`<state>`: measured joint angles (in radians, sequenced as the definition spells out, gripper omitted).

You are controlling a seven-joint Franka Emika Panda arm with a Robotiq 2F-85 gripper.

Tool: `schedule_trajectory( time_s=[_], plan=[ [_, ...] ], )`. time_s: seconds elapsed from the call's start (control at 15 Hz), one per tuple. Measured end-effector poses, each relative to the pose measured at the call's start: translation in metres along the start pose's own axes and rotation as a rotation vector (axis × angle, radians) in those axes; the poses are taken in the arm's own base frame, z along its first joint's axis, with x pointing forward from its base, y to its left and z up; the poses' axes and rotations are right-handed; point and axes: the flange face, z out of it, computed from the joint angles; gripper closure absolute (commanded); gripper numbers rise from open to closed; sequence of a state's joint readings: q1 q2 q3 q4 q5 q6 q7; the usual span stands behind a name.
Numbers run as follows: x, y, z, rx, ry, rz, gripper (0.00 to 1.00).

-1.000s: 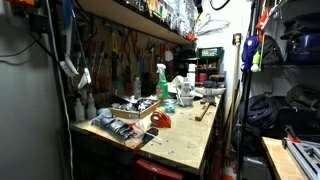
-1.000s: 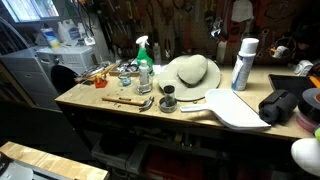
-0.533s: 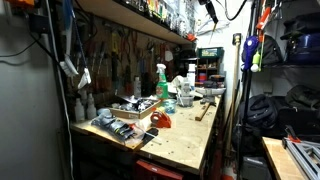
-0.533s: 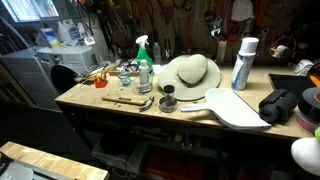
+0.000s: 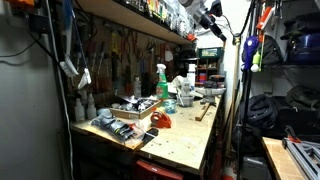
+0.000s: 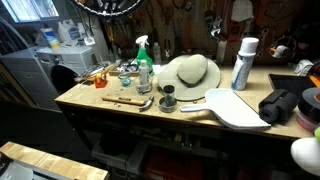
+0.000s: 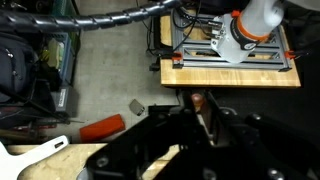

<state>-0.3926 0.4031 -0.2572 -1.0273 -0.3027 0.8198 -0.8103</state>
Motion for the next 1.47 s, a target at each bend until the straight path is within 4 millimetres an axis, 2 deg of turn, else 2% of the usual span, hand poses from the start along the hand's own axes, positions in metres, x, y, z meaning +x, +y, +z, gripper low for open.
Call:
schedule_trajectory(
  time_s=[0.07, 0.13, 0.33, 0.47, 0.6, 0.87, 1.0, 1.13, 1.27, 1.4, 1.47],
  plan=[
    [-0.001, -0.001, -0.001, -0.003, 0.004, 0.001, 0.85],
    [-0.003, -0.001, -0.003, -0.006, 0.009, 0.001, 0.96],
    [-0.005, -0.002, -0.005, -0.009, 0.014, -0.003, 0.96],
    [0.0, 0.003, 0.003, 0.008, -0.005, -0.026, 0.96],
    [0.008, 0.018, 0.024, 0.053, -0.046, -0.047, 0.96],
    [0.017, 0.06, 0.082, 0.221, -0.085, -0.119, 0.96],
    [0.02, 0.073, 0.106, 0.311, -0.069, -0.143, 0.96],
    [0.025, 0.077, 0.121, 0.396, -0.028, -0.134, 0.96],
    [0.032, 0.071, 0.121, 0.477, 0.041, -0.108, 0.96],
    [0.036, 0.058, 0.105, 0.539, 0.126, -0.088, 0.96],
    [0.036, 0.051, 0.092, 0.56, 0.172, -0.079, 0.85]
  ],
)
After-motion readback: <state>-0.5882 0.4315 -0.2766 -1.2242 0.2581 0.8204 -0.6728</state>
